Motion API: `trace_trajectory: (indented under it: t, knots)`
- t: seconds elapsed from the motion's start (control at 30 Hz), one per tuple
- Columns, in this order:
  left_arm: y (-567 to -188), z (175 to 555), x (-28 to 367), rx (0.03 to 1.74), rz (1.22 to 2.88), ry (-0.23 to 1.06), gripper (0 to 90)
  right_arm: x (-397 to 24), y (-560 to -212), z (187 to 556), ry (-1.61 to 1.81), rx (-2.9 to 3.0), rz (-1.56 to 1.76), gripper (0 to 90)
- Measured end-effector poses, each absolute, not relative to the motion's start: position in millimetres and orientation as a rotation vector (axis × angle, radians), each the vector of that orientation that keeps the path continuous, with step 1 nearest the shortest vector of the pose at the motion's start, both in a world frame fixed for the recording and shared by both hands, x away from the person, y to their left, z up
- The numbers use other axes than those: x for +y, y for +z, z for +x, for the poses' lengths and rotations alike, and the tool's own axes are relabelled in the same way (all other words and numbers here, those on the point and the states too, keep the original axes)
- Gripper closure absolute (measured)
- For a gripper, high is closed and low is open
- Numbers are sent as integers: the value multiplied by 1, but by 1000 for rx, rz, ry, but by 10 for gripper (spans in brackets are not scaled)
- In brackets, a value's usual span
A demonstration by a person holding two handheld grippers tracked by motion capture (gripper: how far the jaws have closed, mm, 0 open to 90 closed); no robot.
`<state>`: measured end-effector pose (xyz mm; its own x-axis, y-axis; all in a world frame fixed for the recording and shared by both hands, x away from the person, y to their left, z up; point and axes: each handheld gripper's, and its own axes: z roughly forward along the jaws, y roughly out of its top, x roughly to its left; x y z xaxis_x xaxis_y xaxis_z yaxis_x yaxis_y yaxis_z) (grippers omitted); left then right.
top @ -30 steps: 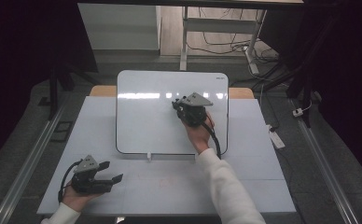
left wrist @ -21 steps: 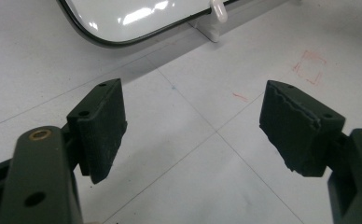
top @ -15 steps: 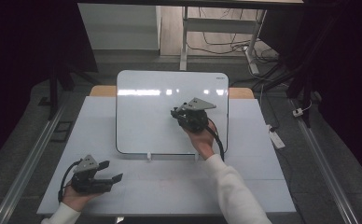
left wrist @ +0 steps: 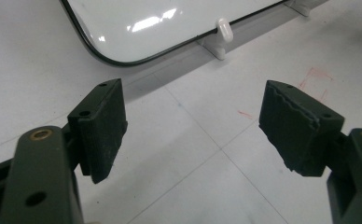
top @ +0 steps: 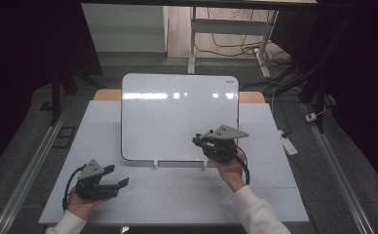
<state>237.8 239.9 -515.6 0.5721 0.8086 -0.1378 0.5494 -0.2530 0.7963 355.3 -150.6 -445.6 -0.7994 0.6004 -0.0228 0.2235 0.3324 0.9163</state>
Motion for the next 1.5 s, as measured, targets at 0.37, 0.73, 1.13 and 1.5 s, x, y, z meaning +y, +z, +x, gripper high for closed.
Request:
trace_trajectory:
  t: [0.37, 0.73, 1.13, 1.5]
  knots:
    - [-514, 241, 239, 1086, 1919, 385, 242, -169, -459, 329, 1465, 2309, 747, 770]
    - [-490, 245, 215, 979, 1886, 401, 247, -158, -467, 310, 1493, 2414, 710, 770]
    - [-456, 259, 145, 769, 1924, 361, 281, -138, -481, 302, 1521, 2507, 690, 770]
    - [-449, 269, 104, 631, 1950, 282, 399, -127, -489, 298, 1555, 2568, 692, 770]
